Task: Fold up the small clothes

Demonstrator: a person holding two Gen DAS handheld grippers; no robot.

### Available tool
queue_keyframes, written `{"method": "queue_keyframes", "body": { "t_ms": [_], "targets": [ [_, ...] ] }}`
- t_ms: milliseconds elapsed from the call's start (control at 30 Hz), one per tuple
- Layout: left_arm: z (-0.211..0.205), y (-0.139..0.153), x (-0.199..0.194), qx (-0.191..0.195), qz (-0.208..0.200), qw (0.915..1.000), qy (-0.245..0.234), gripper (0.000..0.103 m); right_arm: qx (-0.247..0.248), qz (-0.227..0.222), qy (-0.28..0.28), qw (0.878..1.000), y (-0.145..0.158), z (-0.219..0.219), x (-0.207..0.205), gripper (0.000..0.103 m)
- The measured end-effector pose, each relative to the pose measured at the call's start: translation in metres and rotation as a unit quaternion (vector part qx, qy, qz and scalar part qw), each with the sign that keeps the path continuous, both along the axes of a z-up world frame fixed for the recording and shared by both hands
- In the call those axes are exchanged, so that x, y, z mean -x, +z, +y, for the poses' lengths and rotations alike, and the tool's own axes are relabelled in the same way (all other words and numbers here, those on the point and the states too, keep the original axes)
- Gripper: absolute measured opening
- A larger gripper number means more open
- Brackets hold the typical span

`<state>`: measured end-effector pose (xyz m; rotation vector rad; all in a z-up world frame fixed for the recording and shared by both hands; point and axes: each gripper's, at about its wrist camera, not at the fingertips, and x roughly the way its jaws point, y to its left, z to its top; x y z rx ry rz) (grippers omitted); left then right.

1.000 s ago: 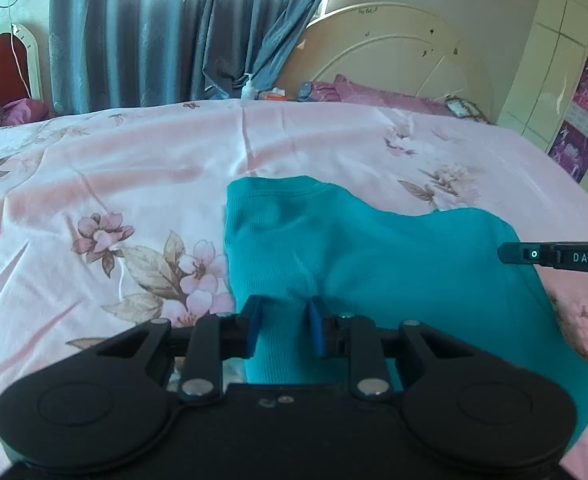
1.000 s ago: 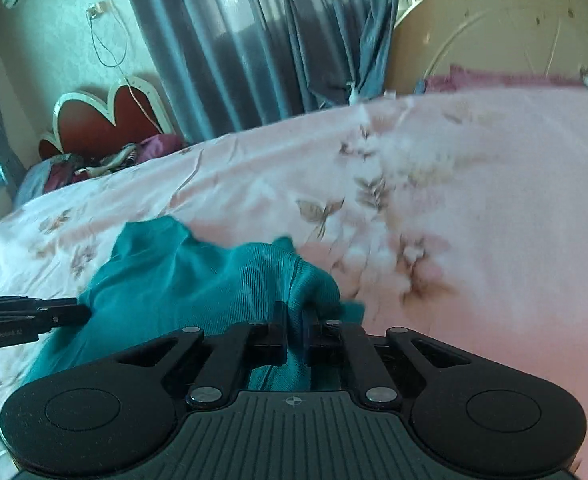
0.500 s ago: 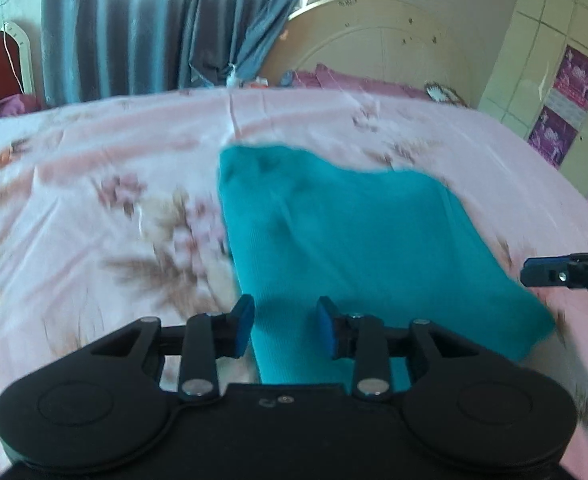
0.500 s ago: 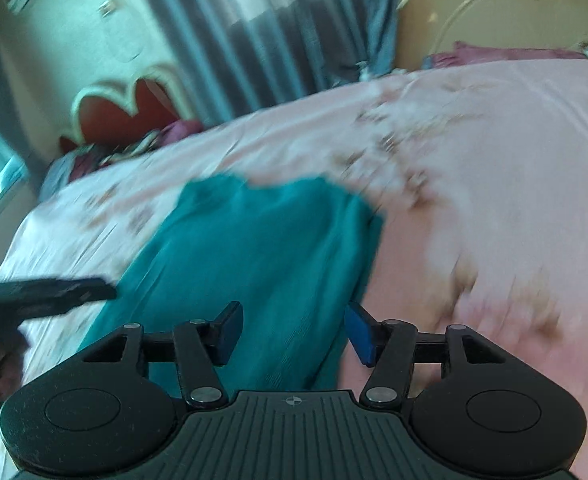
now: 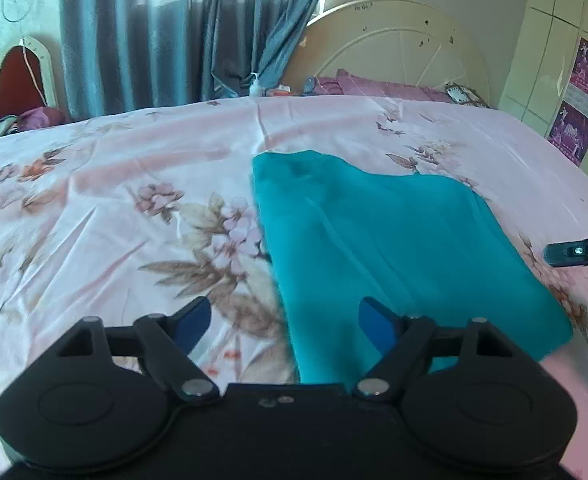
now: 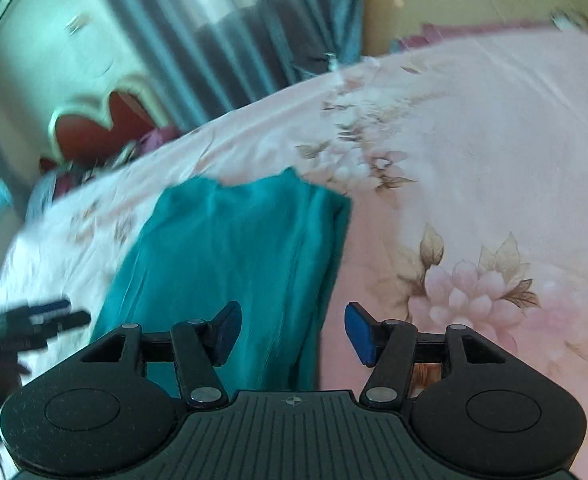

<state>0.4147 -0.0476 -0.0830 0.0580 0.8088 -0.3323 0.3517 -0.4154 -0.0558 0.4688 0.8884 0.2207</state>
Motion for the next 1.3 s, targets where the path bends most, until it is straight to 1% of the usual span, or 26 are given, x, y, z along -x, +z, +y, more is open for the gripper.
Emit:
{"method": "queue_keyframes", "body": {
  "t_ms": [33, 133, 233, 300, 433, 500, 533, 600, 667, 733, 833, 900, 933, 967, 1000, 1033, 1067, 1100, 1133, 1167, 1200, 1267, 1300],
  "targets": [
    [-0.003, 0.0, -0.005, -0.002, 0.001, 1.0, -0.002, 0.08, -0.02, 0.011, -0.003, 1.0, -0.007, -0.007, -0.01, 0.057],
    [-0.012, -0.003, -0.015, -0.013, 0.007, 0.9998, -0.012, 0.083, -0.058, 0.029, -0.009, 0.998, -0.018, -0.021, -0.02, 0.057],
    [-0.016, -0.005, -0.019, -0.006, 0.013, 0.9998, -0.014, 0.086, -0.101, 0.054, -0.014, 0.993, -0.031, -0.033, -0.03, 0.057],
    [-0.017, -0.008, -0.022, -0.001, 0.018, 0.9998, -0.013, 0.086, -0.112, 0.063, -0.015, 0.992, -0.038, -0.037, -0.031, 0.057],
    [-0.02, -0.014, -0.028, 0.003, 0.029, 0.9995, -0.011, 0.086, -0.134, 0.062, -0.011, 0.989, -0.044, -0.045, -0.034, 0.057],
    [-0.022, -0.017, -0.03, 0.008, 0.037, 0.9992, -0.01, 0.085, -0.146, 0.061, -0.002, 0.987, -0.045, -0.046, -0.035, 0.064],
    [-0.022, -0.019, -0.032, 0.015, 0.042, 0.999, -0.009, 0.084, -0.152, 0.06, 0.006, 0.986, -0.046, -0.046, -0.036, 0.07],
    [-0.018, -0.023, -0.037, 0.04, 0.06, 0.9974, -0.004, 0.081, -0.146, 0.059, 0.021, 0.987, -0.046, -0.043, -0.041, 0.072],
    [-0.01, -0.03, -0.044, 0.083, 0.089, 0.9926, 0.004, 0.076, -0.149, 0.062, 0.033, 0.986, -0.046, -0.04, -0.044, 0.072],
    [-0.001, -0.039, -0.053, 0.135, 0.122, 0.9833, 0.009, 0.07, -0.167, 0.067, 0.047, 0.983, -0.051, -0.039, -0.049, 0.072],
    [0.013, -0.048, -0.065, 0.203, 0.149, 0.9675, 0.022, 0.069, -0.185, 0.065, 0.064, 0.978, -0.057, -0.036, -0.061, 0.071],
    [0.019, -0.05, -0.072, 0.229, 0.161, 0.9597, 0.028, 0.067, -0.203, 0.066, 0.067, 0.975, -0.06, -0.035, -0.069, 0.071],
    [0.021, -0.052, -0.075, 0.239, 0.167, 0.9562, 0.032, 0.062, -0.207, 0.067, 0.069, 0.973, -0.061, -0.033, -0.073, 0.071],
    [0.021, -0.052, -0.078, 0.24, 0.17, 0.9551, 0.035, 0.059, -0.203, 0.063, 0.074, 0.974, -0.061, -0.029, -0.076, 0.071],
    [0.019, -0.052, -0.08, 0.23, 0.17, 0.9575, 0.033, 0.055, -0.194, 0.059, 0.08, 0.976, -0.058, -0.024, -0.077, 0.071],
    [0.016, -0.051, -0.081, 0.217, 0.168, 0.9611, 0.029, 0.049, -0.177, 0.054, 0.086, 0.979, -0.055, -0.017, -0.079, 0.071],
    [0.011, -0.048, -0.081, 0.197, 0.165, 0.9661, 0.023, 0.044, -0.152, 0.052, 0.089, 0.983, -0.052, -0.011, -0.08, 0.054],
    [0.005, -0.045, -0.08, 0.172, 0.158, 0.9723, 0.018, 0.031, -0.114, 0.057, 0.094, 0.987, -0.05, -0.002, -0.081, 0.036],
    [-0.004, -0.039, -0.079, 0.14, 0.143, 0.9798, 0.006, 0.026, -0.083, 0.054, 0.102, 0.99, -0.046, 0.007, -0.081, 0.022],
    [-0.014, -0.032, -0.075, 0.103, 0.126, 0.9867, -0.006, 0.024, -0.059, 0.044, 0.107, 0.992, -0.04, 0.014, -0.078, 0.021],
    [-0.022, -0.026, -0.072, 0.075, 0.112, 0.9908, -0.015, 0.021, -0.029, 0.035, 0.111, 0.993, -0.032, 0.022, -0.075, 0.021],
    [-0.036, -0.013, -0.063, 0.025, 0.078, 0.996, -0.035, 0.02, 0.026, 0.009, 0.118, 0.993, -0.013, 0.038, -0.066, 0.02],
    [-0.04, -0.006, -0.057, 0.008, 0.063, 0.9969, -0.046, 0.02, 0.041, -0.004, 0.12, 0.992, -0.002, 0.045, -0.06, 0.02]
  ]
}}
